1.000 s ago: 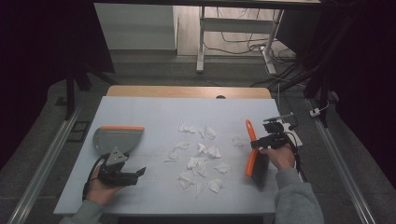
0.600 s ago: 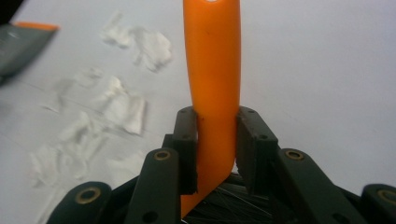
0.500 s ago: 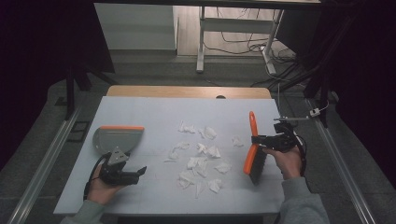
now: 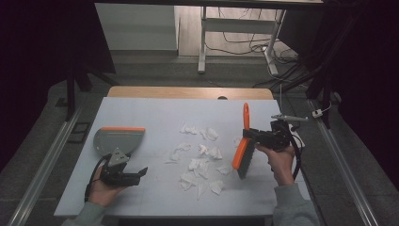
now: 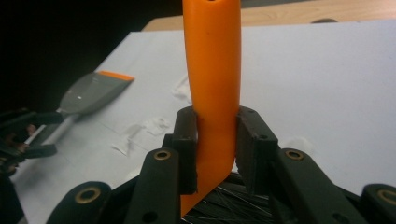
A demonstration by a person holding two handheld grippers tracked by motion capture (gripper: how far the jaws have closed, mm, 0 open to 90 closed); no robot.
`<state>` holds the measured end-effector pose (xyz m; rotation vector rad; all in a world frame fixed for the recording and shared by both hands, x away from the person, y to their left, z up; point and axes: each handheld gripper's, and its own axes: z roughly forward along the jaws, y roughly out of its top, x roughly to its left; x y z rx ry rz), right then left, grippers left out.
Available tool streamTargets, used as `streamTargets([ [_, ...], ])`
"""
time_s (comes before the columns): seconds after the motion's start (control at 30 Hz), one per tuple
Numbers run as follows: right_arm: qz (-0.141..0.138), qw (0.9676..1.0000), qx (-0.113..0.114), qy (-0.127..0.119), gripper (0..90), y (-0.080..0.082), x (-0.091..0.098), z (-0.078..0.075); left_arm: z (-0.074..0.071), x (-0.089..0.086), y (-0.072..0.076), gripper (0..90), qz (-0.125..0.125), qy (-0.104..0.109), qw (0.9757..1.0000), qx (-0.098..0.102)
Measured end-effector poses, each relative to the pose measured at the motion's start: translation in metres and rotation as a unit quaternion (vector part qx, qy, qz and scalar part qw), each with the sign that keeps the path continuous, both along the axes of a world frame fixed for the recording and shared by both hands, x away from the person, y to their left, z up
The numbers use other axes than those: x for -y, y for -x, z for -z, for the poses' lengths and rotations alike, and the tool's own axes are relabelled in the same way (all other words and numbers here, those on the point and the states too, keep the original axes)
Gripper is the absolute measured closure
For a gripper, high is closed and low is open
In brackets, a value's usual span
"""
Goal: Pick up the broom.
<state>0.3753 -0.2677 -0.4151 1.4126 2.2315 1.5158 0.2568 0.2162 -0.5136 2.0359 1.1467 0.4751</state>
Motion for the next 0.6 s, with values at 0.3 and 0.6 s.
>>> streamTargets([
  [0.3,-0.012,0.9993,0.018,-0.030,71.0,0.001,-0.015,-0.001,0.000,0.001,-0.002,17.6,0.003,-0.002,1.0000,0.003],
  [0.6,-0.008,0.9978,0.029,-0.059,71.0,0.006,-0.029,0.001,-0.007,0.007,-0.001,18.1,0.014,0.001,0.9997,0.019],
])
